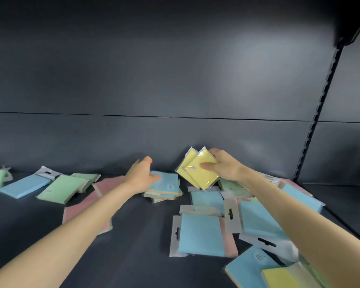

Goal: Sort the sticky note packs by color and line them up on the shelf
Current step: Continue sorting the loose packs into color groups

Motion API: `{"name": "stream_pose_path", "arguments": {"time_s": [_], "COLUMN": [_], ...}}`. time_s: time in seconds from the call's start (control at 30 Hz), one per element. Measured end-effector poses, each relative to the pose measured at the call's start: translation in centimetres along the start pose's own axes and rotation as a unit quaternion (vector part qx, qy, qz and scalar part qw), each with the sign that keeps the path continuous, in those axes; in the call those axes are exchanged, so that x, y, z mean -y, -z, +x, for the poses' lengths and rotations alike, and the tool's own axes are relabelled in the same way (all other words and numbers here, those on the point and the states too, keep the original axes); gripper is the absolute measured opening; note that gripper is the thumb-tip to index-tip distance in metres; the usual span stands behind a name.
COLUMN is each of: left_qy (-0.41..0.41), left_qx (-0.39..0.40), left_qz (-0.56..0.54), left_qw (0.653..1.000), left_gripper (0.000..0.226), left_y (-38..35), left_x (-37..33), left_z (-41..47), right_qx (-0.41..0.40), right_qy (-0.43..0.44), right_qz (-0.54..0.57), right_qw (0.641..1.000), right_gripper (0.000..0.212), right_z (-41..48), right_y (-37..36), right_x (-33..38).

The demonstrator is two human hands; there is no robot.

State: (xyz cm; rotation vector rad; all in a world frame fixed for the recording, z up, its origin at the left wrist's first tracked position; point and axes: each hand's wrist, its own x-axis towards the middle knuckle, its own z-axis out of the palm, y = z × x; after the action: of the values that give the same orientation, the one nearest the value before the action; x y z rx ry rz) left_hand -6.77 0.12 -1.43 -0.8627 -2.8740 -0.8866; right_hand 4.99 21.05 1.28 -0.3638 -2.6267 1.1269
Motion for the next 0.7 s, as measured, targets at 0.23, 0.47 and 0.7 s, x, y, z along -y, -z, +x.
{"name": "stream_pose_path", "arguments": {"time_s": [0.23, 0.47, 0.7], "left_qy": [-0.123, -0.169, -0.149], "left_qx": [-0.035, 0.064, 0.100], "left_qz": [0.027, 0.010, -0.048], "left_qw": [0.991, 0.983, 0.983], "left_gripper": [0.036, 0.059, 0.056], "left_y": [-0.4, -2.1, -2.9], "left_x": [-1.0, -4.2, -5.6], "left_z": [0.0, 0.6, 1.9], "right_qx": [0.021, -0.014, 0.003], "right_qy": [-0.032, 0.013, 0.018], "right_qz": [-0.055, -0.123, -0.148], "right_qw": [0.998, 0.992, 0.989], "right_gripper": [0.031, 0.028, 0.038], "right_z": [1.1, 1.8, 2.1], "right_y": [0.1, 0.4, 1.5], "right_x": [-0.8, 0.2, 0.2]}}
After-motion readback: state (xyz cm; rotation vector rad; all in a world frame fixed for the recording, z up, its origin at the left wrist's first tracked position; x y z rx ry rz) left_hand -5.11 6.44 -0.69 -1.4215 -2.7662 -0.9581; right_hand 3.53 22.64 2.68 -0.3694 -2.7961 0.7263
